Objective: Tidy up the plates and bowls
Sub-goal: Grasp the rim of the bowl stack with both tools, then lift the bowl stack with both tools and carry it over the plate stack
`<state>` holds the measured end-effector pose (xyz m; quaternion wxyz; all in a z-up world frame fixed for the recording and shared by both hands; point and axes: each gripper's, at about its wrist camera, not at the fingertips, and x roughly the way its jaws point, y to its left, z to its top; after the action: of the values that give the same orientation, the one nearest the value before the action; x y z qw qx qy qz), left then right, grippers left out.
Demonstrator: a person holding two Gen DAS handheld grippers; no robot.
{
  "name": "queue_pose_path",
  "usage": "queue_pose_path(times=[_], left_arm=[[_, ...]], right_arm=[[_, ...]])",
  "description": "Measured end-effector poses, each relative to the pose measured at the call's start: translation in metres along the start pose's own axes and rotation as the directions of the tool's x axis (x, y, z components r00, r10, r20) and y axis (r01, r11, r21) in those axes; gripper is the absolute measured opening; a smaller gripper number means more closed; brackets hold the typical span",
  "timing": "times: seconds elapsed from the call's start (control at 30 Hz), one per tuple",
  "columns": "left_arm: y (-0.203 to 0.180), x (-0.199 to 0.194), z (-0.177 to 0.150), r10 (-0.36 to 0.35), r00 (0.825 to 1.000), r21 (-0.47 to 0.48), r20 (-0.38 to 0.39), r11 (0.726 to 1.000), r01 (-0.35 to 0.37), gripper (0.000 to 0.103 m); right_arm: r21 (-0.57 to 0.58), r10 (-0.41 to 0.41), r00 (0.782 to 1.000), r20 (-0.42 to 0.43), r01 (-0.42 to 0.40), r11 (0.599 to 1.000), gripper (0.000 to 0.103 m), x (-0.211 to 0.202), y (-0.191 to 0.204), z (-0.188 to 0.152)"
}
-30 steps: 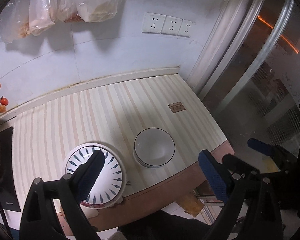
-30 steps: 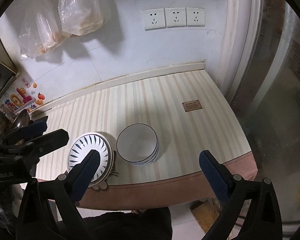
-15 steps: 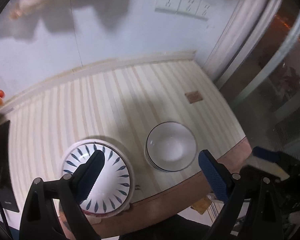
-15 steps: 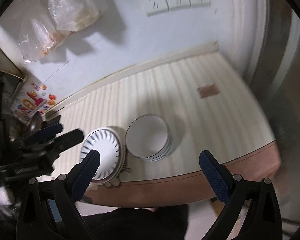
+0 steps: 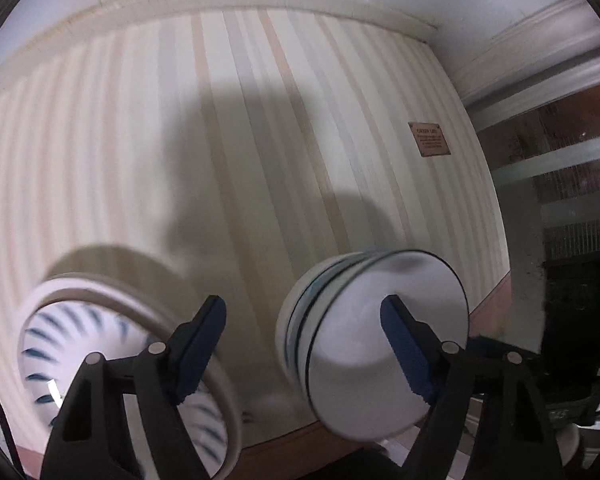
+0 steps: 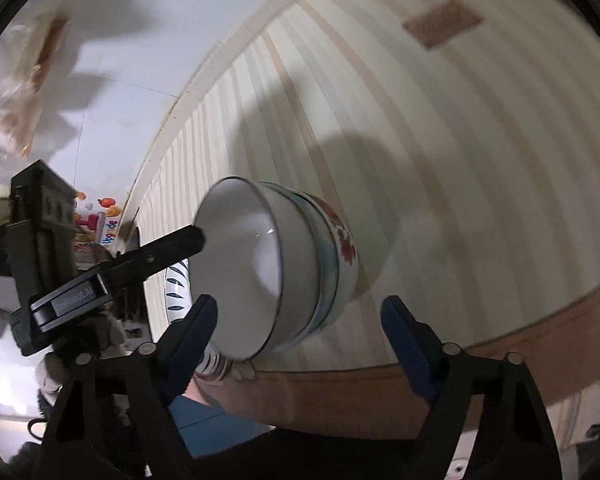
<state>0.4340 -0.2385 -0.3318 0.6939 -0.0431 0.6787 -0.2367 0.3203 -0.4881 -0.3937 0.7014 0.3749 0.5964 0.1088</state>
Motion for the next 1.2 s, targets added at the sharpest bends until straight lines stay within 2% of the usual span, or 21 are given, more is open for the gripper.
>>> queue_pose_path(times=[0.17, 0.27, 0.33, 0.43, 0.57, 0.8, 0.97, 1.2], left_arm=[[0.006, 0.026, 0.004, -0.049, 0.996, -0.032, -0.081, 0.998, 0.046, 0.073], [0.010, 0.033, 0.005, -0.102, 0.990, -0.064, -0.101, 0.993, 0.095, 0.067], [0.010, 0.039, 0.004, -0.135, 0.984, -0.076, -0.116, 0.989, 0.127, 0.057], [0.009, 0.042, 0.003, -0.156, 0.982, -0.075, -0.107, 0.986, 0.148, 0.058], [0.012, 0.041, 0.000, -0.175, 0.981, -0.111, -0.087, 0.980, 0.165, 0.056], [0.013, 0.040, -0.002, -0.157, 0.984, -0.141, -0.080, 0.979, 0.145, 0.056], [0.018, 0.034, -0.007, -0.149, 0.986, -0.143, -0.080, 0.980, 0.136, 0.056], [0.020, 0.020, -0.006, -0.140, 0.989, -0.129, -0.042, 0.983, 0.133, 0.056]], right_arm=[[0.059, 0.087, 0.994, -0.069, -0.083, 0.995, 0.068, 0.037, -0.019, 0.015], [0.078, 0.097, 0.990, -0.101, -0.089, 0.993, 0.064, 0.051, -0.024, 0.023], [0.088, 0.102, 0.988, -0.113, -0.092, 0.992, 0.060, 0.060, -0.027, 0.027], [0.102, 0.112, 0.984, -0.135, -0.098, 0.990, 0.053, 0.071, -0.032, 0.030], [0.116, 0.137, 0.981, -0.138, -0.121, 0.986, 0.053, 0.075, -0.035, 0.034], [0.125, 0.128, 0.984, -0.126, -0.112, 0.986, 0.054, 0.076, -0.031, 0.037], [0.121, 0.119, 0.984, -0.131, -0.103, 0.987, 0.053, 0.072, -0.030, 0.032], [0.086, 0.107, 0.987, -0.119, -0.097, 0.992, 0.053, 0.065, -0.017, 0.035]])
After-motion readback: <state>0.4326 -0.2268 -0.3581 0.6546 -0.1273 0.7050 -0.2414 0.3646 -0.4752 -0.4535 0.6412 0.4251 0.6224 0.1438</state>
